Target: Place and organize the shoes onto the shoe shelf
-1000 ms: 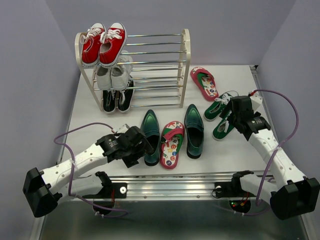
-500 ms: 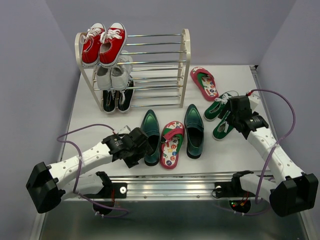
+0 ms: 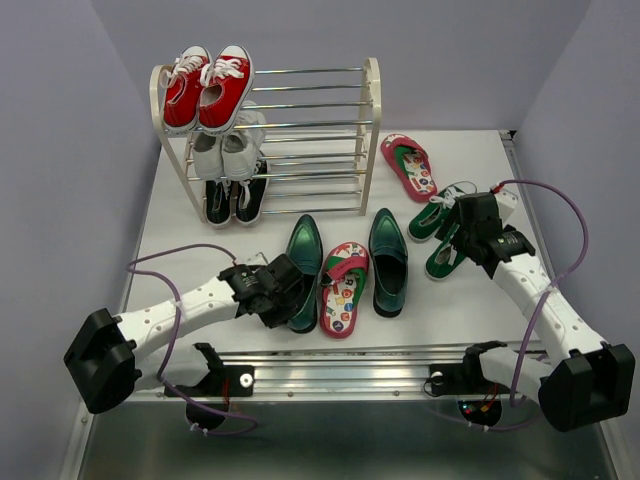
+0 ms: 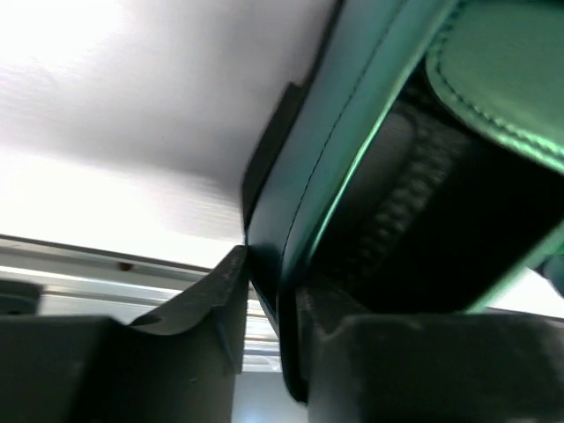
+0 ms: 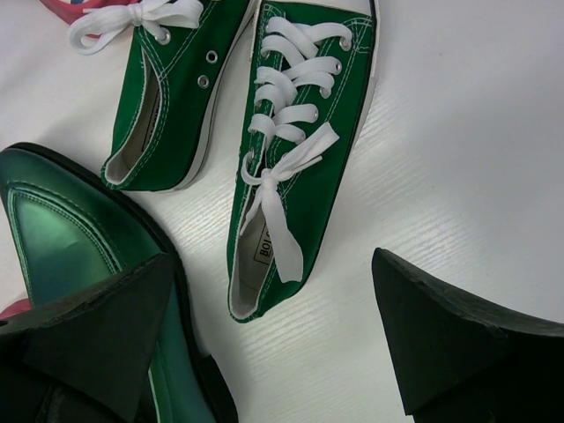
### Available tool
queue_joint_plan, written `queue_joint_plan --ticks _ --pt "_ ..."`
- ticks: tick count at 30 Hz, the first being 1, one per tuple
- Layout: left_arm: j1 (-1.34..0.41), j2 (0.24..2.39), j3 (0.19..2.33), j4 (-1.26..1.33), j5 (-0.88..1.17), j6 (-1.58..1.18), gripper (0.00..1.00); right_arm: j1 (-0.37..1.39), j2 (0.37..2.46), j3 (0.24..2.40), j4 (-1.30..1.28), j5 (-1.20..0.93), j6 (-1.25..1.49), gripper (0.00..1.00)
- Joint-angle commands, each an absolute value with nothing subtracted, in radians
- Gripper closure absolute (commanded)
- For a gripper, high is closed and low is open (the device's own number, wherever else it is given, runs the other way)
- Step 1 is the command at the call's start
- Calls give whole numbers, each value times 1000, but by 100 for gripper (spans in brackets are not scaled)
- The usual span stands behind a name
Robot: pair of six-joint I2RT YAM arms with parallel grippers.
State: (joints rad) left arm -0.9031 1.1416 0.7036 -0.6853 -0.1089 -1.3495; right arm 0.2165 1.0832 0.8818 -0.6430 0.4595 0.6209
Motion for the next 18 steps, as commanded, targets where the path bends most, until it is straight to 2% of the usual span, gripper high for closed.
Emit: queue_joint_plan --ticks 1,3,9,18 --pt "-911 1150 735 -715 -107 -1335 72 218 1091 879 -611 451 611 0" --pt "-913 1141 745 -722 -107 -1333 74 218 1094 879 -611 449 609 0" --pt "-913 1131 787 -767 -143 -1324 100 218 1100 877 -607 443 606 0" --pt "-913 1224 959 -847 -259 -1259 100 218 1106 877 -601 417 595 0"
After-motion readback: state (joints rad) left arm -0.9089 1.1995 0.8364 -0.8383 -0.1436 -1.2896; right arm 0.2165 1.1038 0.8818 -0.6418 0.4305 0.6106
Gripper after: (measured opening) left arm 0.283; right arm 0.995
